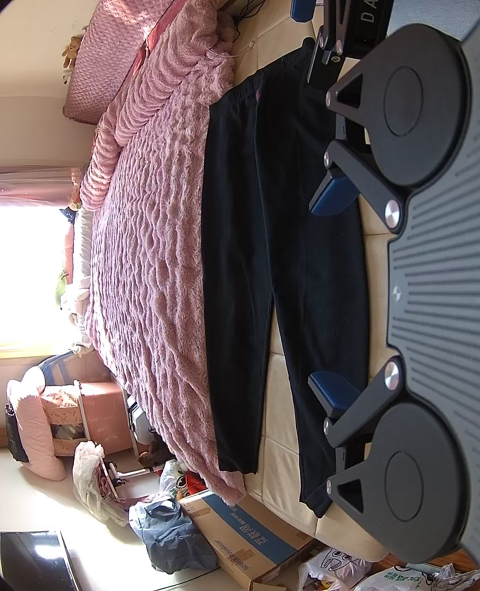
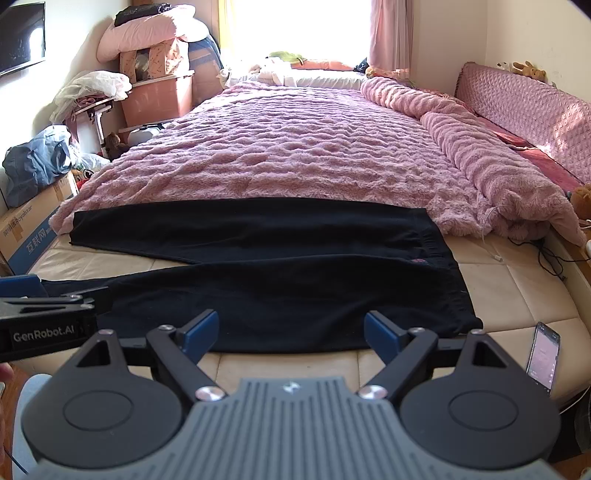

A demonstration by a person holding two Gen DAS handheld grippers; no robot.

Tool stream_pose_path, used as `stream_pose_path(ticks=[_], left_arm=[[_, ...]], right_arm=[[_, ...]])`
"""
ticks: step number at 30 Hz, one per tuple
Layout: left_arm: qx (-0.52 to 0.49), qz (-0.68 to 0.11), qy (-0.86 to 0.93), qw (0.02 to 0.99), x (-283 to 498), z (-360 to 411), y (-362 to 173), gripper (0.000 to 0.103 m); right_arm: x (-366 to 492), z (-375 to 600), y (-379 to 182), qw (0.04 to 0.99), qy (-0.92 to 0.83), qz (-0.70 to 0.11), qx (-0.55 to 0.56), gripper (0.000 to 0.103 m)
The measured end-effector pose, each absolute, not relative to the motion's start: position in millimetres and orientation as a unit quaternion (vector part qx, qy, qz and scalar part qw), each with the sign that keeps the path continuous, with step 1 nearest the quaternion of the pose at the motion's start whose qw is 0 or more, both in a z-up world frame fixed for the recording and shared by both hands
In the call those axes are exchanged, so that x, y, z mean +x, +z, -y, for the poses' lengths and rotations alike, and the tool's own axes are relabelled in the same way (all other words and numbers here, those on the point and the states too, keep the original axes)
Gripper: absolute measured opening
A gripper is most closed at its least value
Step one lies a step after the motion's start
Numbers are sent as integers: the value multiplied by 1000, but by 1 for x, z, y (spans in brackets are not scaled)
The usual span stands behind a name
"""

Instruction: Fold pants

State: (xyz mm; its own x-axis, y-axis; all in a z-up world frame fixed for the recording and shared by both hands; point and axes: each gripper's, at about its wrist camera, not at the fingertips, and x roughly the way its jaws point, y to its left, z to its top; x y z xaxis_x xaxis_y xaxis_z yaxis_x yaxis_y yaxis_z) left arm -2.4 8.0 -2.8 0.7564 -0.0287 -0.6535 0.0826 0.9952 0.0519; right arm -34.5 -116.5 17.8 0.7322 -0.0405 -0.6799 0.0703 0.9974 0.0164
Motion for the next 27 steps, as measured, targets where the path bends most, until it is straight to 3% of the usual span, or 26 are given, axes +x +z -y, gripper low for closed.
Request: stream_pose_path(ticks=[22,27], left_arm=[[56,-335,-52,939,23,-30,-15,103],[109,-340,-98,929,52,-66,-27,78]], right_arm=[[-12,134,-1,932,-8,-363,11,82],[10,184,-20,943,1,-333,-15,81]])
